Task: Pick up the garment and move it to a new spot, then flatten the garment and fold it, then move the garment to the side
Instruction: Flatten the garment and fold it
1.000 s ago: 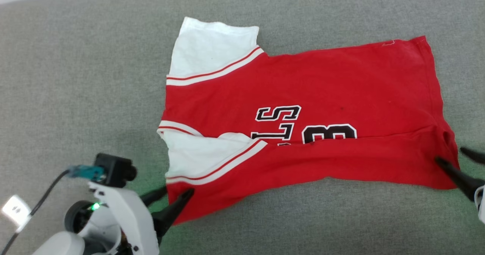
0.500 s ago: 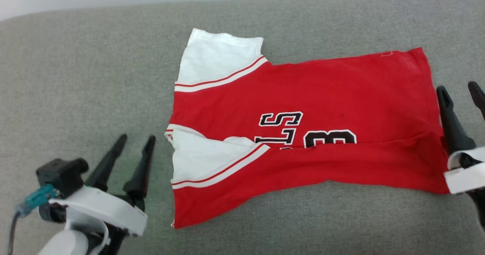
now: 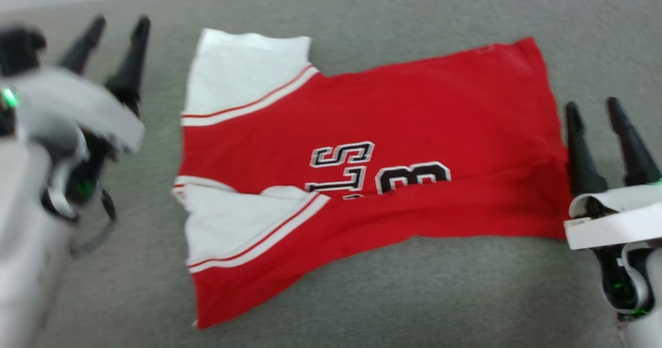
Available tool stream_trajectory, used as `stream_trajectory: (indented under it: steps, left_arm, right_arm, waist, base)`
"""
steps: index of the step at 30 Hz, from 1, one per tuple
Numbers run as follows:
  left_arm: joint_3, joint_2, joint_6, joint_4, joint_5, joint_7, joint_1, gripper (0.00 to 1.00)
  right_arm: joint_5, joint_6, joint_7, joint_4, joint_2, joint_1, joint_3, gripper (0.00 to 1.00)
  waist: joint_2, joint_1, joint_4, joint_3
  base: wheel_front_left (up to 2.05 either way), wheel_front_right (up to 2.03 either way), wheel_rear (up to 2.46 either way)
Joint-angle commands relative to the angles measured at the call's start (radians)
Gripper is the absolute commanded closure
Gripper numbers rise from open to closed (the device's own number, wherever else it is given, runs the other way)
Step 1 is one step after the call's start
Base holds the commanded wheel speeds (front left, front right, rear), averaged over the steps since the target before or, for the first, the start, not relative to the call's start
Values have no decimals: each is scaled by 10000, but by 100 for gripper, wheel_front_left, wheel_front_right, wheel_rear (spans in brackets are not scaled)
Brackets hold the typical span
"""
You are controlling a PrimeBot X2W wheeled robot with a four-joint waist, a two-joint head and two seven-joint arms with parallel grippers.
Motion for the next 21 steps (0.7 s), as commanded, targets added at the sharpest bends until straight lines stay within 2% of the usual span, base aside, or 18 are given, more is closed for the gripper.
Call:
stream_trajectory:
  steps: [1, 7, 10, 16, 21]
  left_arm:
    - [-145, 8, -146, 315, 184, 155, -427, 0]
    - [-1014, 193, -761, 3071, 1038, 1493, -2809, 0]
    - [-1594, 168, -1027, 4240, 1278, 2678, -3524, 0]
    - [-2509, 35, -1380, 5671, 1342, 5354, -4417, 0]
    - [-2934, -291, -1484, 6143, 1210, 6725, -4828, 0]
  right_arm:
    - [32, -12, -101, 70, 61, -147, 65, 0]
    - [150, -12, -271, 487, 139, -524, 653, 0]
    - [254, -12, -318, 611, 11, -574, 836, 0]
    - [301, -12, -342, 694, -102, -493, 1058, 0]
    - [217, -12, -350, 589, -100, -577, 1342, 0]
  waist:
    - [0, -1, -772, 661]
    - [0, -1, -1563, 993]
    - [0, -1, -1740, 998]
    - [0, -1, -1838, 944]
    - [0, -1, -1794, 1070]
  base:
    - [0, 0, 0]
    - [0, 0, 0]
    - [0, 0, 0]
    - [0, 0, 0]
    - [0, 0, 0]
